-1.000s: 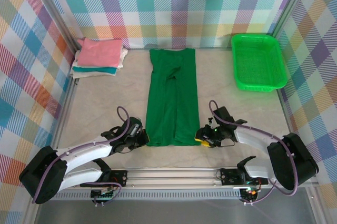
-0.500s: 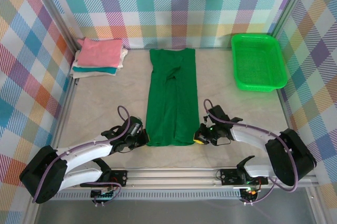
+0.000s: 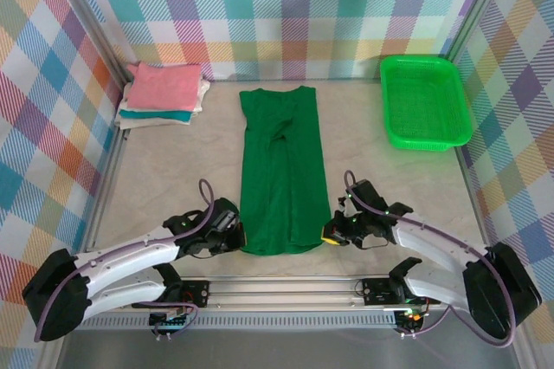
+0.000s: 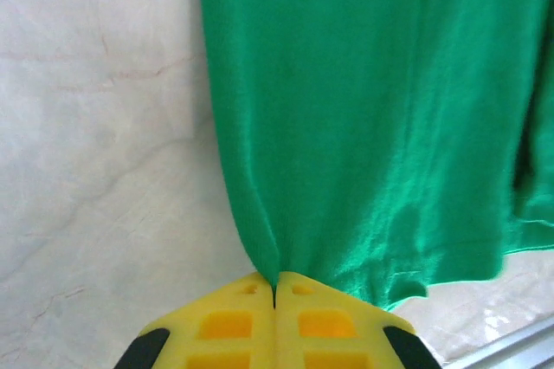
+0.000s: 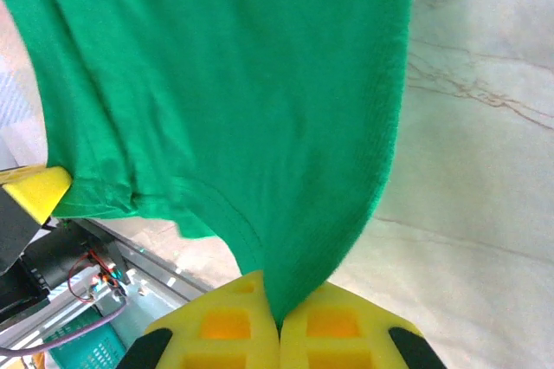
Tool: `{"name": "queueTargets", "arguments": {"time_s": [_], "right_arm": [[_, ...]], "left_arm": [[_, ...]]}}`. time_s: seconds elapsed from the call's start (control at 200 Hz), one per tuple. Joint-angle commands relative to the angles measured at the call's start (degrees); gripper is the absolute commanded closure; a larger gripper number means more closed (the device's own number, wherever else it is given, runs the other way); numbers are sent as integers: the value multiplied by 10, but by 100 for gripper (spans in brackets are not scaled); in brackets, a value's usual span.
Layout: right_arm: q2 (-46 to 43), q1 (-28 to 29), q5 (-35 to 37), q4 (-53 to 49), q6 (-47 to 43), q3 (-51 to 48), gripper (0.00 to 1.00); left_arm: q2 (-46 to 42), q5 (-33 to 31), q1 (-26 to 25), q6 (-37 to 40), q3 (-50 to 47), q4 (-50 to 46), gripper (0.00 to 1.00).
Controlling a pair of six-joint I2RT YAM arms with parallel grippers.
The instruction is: Fold and stack the t-shirts
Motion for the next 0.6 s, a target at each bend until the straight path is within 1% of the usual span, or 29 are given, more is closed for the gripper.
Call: {"name": "queueTargets", "arguments": {"time_s": [0.0, 0.145, 0.24, 0.375, 0.465, 0.595], "right_arm": [[11, -10, 15, -32, -7, 65, 100], [78, -53, 19, -26, -40, 144, 100], [133, -85, 11, -27, -68, 206, 100], [212, -116, 14, -27, -109, 298, 100], [266, -135, 13, -28, -130, 358, 100], [339, -151, 15, -33, -160, 435, 100]], "left_arm": [[0, -5, 33, 11, 68, -47, 100], [50, 19, 108, 59, 137, -45, 100], [105, 53, 164, 89, 178, -24, 100], [192, 63, 225, 134, 251, -19, 100], [249, 69, 254, 166, 304, -9, 100], [342, 70, 272, 219, 390, -18, 100]]}}
